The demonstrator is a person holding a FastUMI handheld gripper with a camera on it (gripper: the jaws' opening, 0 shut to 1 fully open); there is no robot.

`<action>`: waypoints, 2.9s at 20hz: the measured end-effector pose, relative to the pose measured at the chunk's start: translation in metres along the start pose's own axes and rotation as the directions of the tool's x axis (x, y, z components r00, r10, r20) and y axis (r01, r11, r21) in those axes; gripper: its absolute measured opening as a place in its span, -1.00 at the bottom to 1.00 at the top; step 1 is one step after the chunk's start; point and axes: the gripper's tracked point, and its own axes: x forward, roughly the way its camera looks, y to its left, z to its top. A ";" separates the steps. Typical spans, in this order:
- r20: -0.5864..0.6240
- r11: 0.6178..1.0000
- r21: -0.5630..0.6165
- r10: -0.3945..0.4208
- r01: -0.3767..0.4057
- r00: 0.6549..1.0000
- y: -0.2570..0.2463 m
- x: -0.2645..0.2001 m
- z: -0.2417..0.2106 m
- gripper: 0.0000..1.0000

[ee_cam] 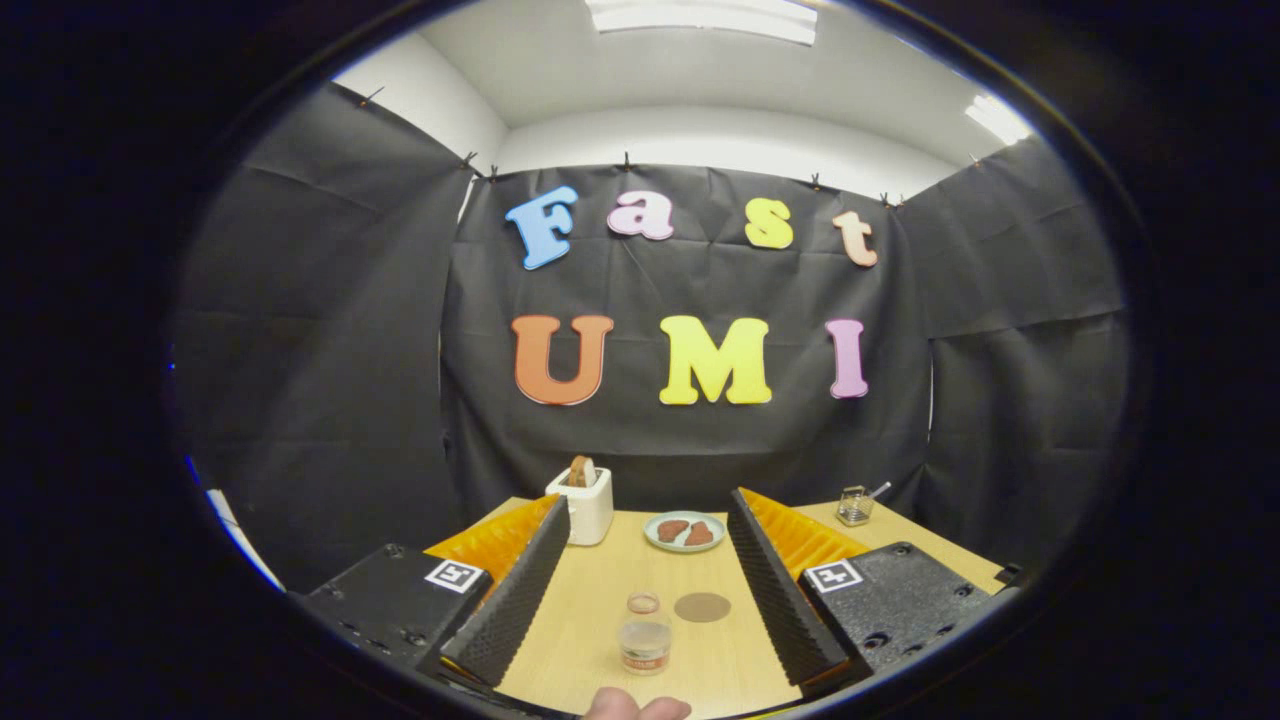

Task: Take the bottle from table, then pour the juice into the cup, finally place the bottle on the coaster

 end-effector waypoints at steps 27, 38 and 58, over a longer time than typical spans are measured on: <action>-0.204 0.997 -0.066 -0.041 0.028 0.978 0.005 0.049 -0.284 1.00; -0.227 0.997 -0.075 -0.039 0.022 0.973 0.005 0.088 -0.298 1.00; -0.230 0.940 0.342 0.088 -0.004 0.969 -0.005 0.074 -0.224 0.54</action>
